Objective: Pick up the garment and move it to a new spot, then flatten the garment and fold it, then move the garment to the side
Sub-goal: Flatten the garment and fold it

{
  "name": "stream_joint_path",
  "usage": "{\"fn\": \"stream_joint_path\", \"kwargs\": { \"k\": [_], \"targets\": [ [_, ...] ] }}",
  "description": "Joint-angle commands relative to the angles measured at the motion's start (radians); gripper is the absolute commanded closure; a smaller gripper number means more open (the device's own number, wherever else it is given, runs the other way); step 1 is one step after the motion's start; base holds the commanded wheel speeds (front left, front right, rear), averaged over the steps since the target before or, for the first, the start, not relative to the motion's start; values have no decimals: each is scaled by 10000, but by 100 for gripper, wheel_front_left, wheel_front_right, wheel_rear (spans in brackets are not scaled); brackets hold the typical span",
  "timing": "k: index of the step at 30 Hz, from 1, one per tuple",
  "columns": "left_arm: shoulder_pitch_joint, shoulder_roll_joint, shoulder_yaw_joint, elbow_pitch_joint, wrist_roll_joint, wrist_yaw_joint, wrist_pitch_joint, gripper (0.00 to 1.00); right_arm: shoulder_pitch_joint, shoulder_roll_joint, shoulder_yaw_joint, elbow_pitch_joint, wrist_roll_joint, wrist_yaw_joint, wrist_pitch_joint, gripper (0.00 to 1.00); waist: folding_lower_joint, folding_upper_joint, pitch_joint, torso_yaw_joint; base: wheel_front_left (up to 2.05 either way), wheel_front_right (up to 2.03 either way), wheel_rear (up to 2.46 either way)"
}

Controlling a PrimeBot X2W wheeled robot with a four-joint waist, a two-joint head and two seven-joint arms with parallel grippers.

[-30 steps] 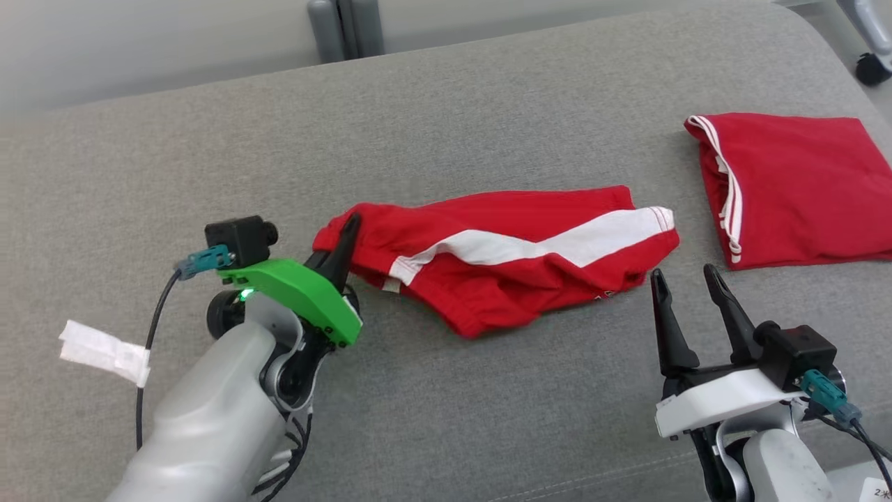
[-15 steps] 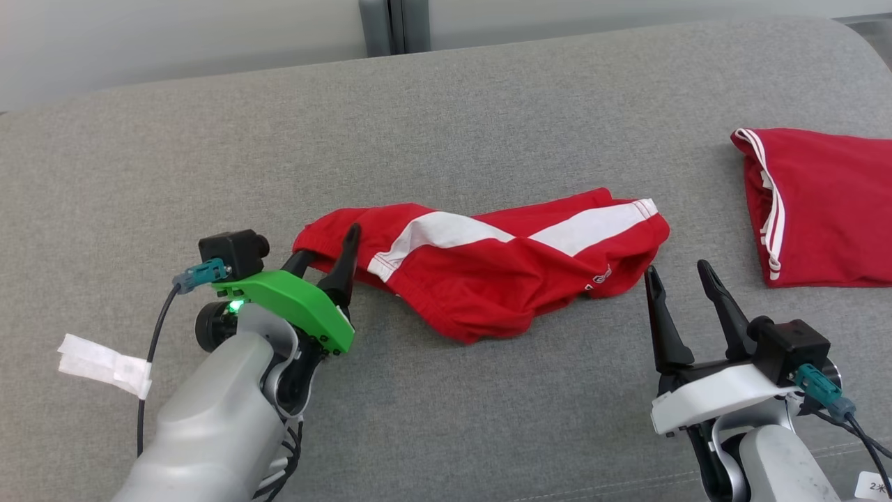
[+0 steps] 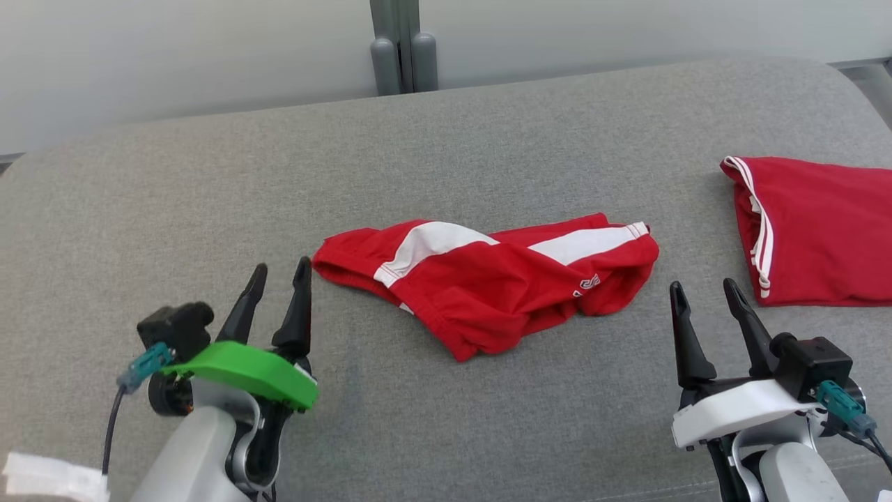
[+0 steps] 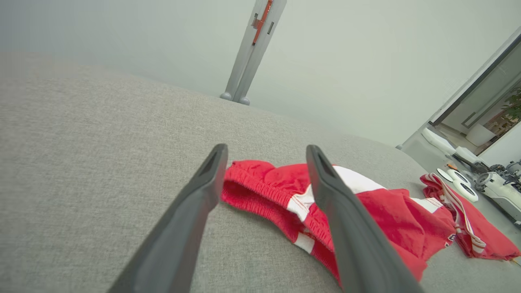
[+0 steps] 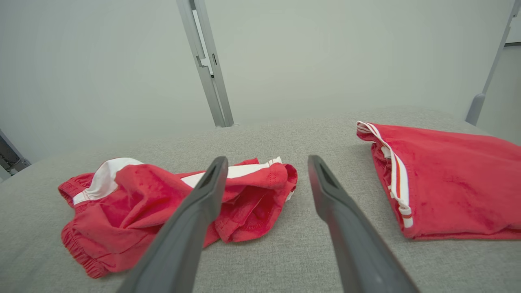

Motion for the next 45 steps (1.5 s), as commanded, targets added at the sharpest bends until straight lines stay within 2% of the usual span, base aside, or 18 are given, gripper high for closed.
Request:
{"fn": "stream_joint_path", "kwargs": {
  "k": [1,10,15,21,28,42,45],
  "targets": [
    [461,-56,347,-336,410,48,-22,0,122,-18,-62,-55,-62,2,31,0,0,0,-191,108,0,0,0],
    [2328,-943,2974,-2397,3285,-152,-25,0,314,-19,-364,-179,-212,2,89,0,0,0,-658,396,0,0,0],
    [2965,-1259,3571,-2702,4626,-332,-12,0,219,-179,-138,-105,-325,2,110,0,0,0,-838,386,0,0,0],
    [3379,-1459,3643,-2599,5396,-455,-12,0,33,-372,-47,310,-286,2,141,0,0,0,-912,370,0,0,0],
    [3633,-1545,3794,-2677,5471,-483,-12,0,-115,-378,-118,515,-278,2,109,0,0,0,-897,379,0,0,0],
    [3330,-1578,3500,-2602,5262,-488,-13,0,-506,-477,-198,619,-279,2,232,0,0,0,-571,433,0,0,0],
    [3054,-1592,2888,-1995,4702,-489,-4,0,-936,-584,-336,595,-411,2,687,0,0,0,-410,467,0,0,0]
  ]
}}
